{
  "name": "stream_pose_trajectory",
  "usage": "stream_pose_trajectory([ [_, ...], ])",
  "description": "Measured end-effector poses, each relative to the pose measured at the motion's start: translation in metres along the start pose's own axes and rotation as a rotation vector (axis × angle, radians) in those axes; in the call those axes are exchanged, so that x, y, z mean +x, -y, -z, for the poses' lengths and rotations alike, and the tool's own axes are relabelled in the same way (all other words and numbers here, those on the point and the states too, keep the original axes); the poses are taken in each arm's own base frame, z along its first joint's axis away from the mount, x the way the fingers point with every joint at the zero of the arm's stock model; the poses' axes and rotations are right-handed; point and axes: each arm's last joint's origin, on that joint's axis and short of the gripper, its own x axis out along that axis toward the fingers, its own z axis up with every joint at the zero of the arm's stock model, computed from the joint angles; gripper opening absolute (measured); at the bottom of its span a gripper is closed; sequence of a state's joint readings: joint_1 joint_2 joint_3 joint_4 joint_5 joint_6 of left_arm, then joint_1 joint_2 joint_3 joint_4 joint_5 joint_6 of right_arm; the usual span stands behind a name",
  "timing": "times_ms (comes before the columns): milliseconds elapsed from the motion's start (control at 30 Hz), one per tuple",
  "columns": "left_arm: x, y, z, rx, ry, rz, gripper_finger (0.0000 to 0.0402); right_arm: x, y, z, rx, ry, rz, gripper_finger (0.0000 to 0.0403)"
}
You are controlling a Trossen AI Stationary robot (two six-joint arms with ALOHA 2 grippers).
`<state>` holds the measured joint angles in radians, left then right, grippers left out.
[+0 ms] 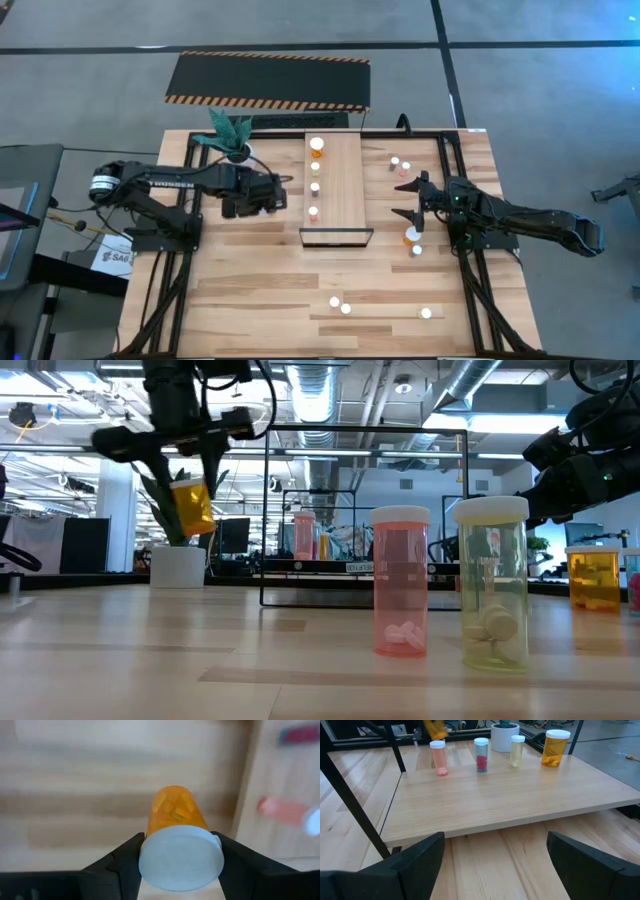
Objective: Pick and place medicine bottles onto shelf by color
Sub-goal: Put the bottom large orange pill bottle on the shelf aligned with the other large orange pill bottle
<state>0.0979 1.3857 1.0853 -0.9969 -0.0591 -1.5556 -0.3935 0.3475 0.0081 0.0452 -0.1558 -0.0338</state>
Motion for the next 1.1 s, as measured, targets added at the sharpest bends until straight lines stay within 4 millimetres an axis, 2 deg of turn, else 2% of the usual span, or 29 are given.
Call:
stream_pose_trajectory([
  [267, -0.019, 0.016, -0.025, 0.196, 0.295, 0.067, 0.0194, 0.000, 0.000, 0.000, 0.000, 0.000, 0.000, 0.0374],
  [467, -0.035, 0.036, -0.040, 0.323, 0.427, 0.169, 0.0181, 0.000, 0.000, 0.000, 0.000, 0.000, 0.000, 0.0374],
  [733, -0.027, 0.070, -0.043, 0.441, 0.460, 0.247, 0.0177, 0.000, 0.000, 0.000, 0.000, 0.000, 0.000, 0.0374],
  [1100, -0.012, 0.128, -0.044, 0.607, 0.429, 0.237, 0.0176, 0.000, 0.000, 0.000, 0.000, -0.001, 0.000, 0.0374],
])
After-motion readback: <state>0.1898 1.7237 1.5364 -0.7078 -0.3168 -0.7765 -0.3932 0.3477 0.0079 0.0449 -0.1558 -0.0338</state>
